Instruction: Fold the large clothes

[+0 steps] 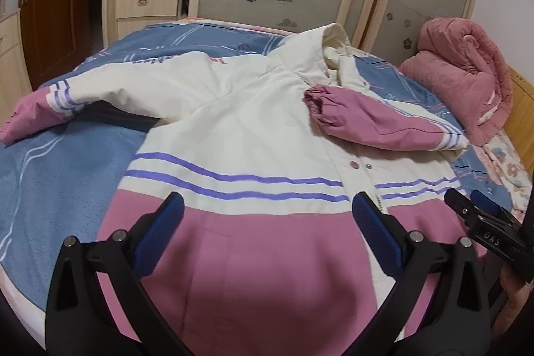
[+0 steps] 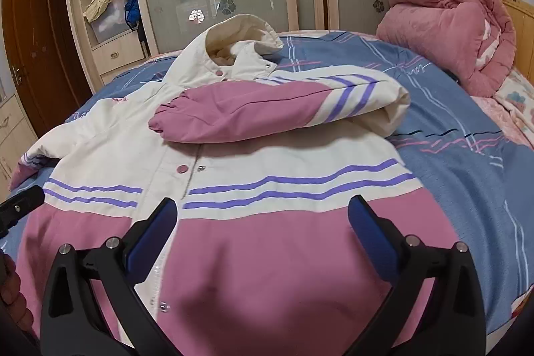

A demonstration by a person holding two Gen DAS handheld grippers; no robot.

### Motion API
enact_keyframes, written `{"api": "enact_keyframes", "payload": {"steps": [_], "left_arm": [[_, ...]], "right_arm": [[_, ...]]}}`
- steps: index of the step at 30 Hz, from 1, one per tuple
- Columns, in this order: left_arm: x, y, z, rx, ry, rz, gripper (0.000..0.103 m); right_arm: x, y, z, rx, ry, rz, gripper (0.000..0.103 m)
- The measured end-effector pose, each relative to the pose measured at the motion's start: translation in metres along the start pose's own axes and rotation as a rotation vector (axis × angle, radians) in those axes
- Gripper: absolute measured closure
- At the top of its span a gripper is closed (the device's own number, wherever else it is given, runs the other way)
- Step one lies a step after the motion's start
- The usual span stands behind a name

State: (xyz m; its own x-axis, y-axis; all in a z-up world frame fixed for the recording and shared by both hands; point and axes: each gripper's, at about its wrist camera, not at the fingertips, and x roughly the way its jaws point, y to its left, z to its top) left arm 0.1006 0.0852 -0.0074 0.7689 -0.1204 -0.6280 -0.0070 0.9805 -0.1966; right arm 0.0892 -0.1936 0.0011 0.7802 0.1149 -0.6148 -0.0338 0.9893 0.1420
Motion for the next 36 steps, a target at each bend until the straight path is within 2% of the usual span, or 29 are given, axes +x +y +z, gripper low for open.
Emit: {"api": "enact_keyframes", "payload": {"steps": [8, 13, 16, 17, 20, 22, 24, 29, 33, 34, 36], "left_arm": [[0.0, -0.018, 0.004, 0.025, -0.008, -0.075, 0.002], [0.014, -0.029, 0.016, -0.027, 0.057, -0.163, 0.002], [0.03, -0.036, 0.028, -0.065, 0.125, -0.227, 0.002], [0.038, -0.037, 0.033, -0.09, 0.157, -0.266, 0.002], [0.076, -0.029, 0.047, -0.283, 0.267, -0.41, 0.002], [0.106, -0.023, 0.051, -0.416, 0.334, -0.475, 0.002], [0.136, -0.024, 0.057, -0.491, 0.373, -0.522, 0.002], [0.173, -0.039, 0.071, -0.445, 0.366, -0.429, 0.005], [0.207, -0.048, 0.075, -0.448, 0.41, -0.38, 0.017], [0.214, -0.051, 0.078, -0.439, 0.399, -0.351, 0.022], [0.225, -0.055, 0.085, -0.442, 0.379, -0.319, 0.025]], "right_arm": [[-0.011, -0.018, 0.007, 0.033, -0.043, 0.024, 0.001], [-0.014, -0.025, 0.008, 0.053, -0.061, 0.05, 0.001], [-0.013, -0.032, 0.009, 0.08, -0.062, 0.061, 0.001], [-0.013, -0.036, 0.01, 0.091, -0.069, 0.059, 0.001], [-0.014, -0.046, 0.012, 0.132, -0.086, 0.066, 0.001], [-0.012, -0.052, 0.014, 0.165, -0.088, 0.073, 0.001], [-0.01, -0.058, 0.016, 0.196, -0.086, 0.082, 0.001], [-0.011, -0.062, 0.018, 0.226, -0.085, 0.111, 0.001], [-0.015, -0.061, 0.02, 0.222, -0.097, 0.122, 0.001], [-0.014, -0.061, 0.02, 0.223, -0.094, 0.124, 0.001], [-0.012, -0.061, 0.02, 0.228, -0.086, 0.13, 0.001]]}}
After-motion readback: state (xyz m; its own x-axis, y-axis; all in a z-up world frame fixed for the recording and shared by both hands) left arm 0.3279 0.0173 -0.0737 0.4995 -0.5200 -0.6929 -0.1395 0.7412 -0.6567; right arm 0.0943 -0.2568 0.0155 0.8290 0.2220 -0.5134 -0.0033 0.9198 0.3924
